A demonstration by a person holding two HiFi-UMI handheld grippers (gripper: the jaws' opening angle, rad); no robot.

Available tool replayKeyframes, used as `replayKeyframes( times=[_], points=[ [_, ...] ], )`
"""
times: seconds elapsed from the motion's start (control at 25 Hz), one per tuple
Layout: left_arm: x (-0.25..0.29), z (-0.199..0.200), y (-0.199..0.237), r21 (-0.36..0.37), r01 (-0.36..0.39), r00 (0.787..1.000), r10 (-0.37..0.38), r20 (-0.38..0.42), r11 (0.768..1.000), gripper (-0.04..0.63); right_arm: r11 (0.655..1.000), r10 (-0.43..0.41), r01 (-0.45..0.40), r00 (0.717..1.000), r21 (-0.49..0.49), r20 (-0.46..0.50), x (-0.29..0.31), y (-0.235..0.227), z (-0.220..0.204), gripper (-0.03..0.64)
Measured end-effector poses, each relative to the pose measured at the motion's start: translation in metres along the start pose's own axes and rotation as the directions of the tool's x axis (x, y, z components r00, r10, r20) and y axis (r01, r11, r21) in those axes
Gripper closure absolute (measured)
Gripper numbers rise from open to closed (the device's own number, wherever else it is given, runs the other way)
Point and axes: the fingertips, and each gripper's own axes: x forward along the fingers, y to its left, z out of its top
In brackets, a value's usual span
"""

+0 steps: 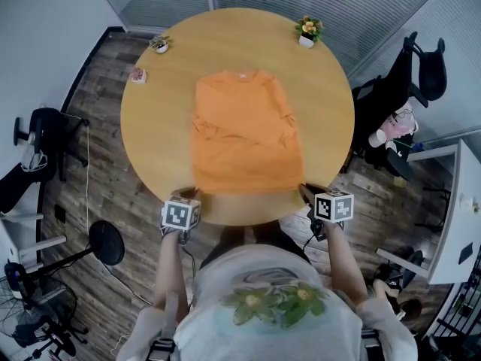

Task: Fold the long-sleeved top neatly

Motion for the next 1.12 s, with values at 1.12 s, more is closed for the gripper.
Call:
replayKeyframes(
  times=[1.12],
  points=[
    [-0.046, 0.160, 0.044, 0.017, -0.172, 0.940, 0.159, 0.302, 0.985, 0.572, 0.994, -0.002, 0.031, 0.965, -0.107, 0.261, -0.006, 0.006, 0.168, 0.574]
  ],
)
